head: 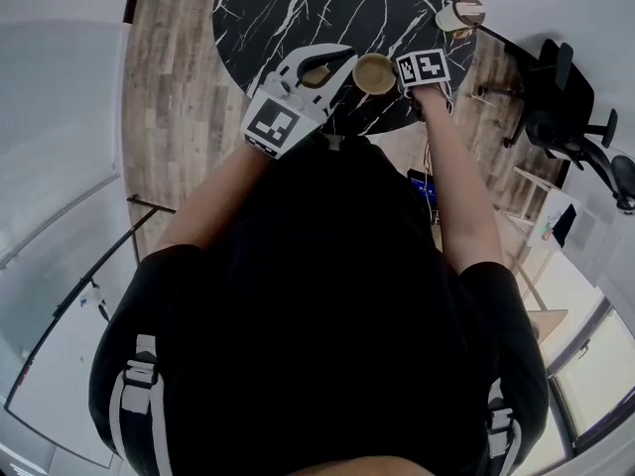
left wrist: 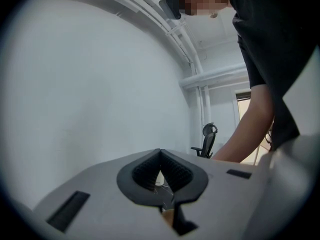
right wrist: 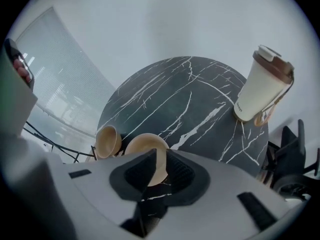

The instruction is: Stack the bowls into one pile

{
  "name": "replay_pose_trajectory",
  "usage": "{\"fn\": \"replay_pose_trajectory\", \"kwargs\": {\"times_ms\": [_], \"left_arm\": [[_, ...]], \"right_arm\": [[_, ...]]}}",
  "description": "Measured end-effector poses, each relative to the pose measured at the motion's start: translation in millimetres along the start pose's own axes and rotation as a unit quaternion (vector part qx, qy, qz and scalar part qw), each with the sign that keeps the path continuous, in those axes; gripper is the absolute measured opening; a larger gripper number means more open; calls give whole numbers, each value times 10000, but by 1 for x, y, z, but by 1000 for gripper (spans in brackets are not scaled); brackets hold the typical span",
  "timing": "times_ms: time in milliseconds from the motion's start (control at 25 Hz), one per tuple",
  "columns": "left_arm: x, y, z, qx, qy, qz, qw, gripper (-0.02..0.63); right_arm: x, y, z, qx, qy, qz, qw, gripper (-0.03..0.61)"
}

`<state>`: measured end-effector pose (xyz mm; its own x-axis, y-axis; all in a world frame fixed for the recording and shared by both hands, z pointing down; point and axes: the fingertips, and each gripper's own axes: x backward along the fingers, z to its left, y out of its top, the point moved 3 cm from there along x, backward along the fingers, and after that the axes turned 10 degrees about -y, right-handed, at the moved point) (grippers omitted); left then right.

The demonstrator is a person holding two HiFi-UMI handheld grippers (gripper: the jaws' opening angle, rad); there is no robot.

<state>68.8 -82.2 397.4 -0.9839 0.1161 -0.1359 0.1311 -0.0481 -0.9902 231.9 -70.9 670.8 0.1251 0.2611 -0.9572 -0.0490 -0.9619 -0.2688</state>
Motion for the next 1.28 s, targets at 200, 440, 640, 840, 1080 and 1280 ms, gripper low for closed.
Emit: {"fn": "replay_pose_trajectory", "kwargs": {"times_ms": [200, 440, 640, 840, 1080, 1280], "left_arm": [[5, 1, 1, -37, 92, -3, 10000, 5], [23, 2, 6, -44, 281, -61, 9996, 5], [44, -3, 14, 19, 499, -74, 9987, 5], [62, -8, 26, 33, 720, -73, 9974, 5], [84, -16, 37, 93, 896, -71, 9959, 5], [100, -24, 46, 180, 958, -25, 9952, 5]], "right_arm": [[16, 16, 13, 298, 68, -254, 9992, 60], [26, 36, 53, 707, 349, -498, 9956, 61], [23, 49, 90, 1058, 586, -527, 9913, 67], [10, 51, 125, 1381, 873, -434, 9856, 78], [-14, 42, 154, 1605, 959, -147, 9823, 111], [-36, 38, 165, 1708, 843, 78, 9817, 145]]}}
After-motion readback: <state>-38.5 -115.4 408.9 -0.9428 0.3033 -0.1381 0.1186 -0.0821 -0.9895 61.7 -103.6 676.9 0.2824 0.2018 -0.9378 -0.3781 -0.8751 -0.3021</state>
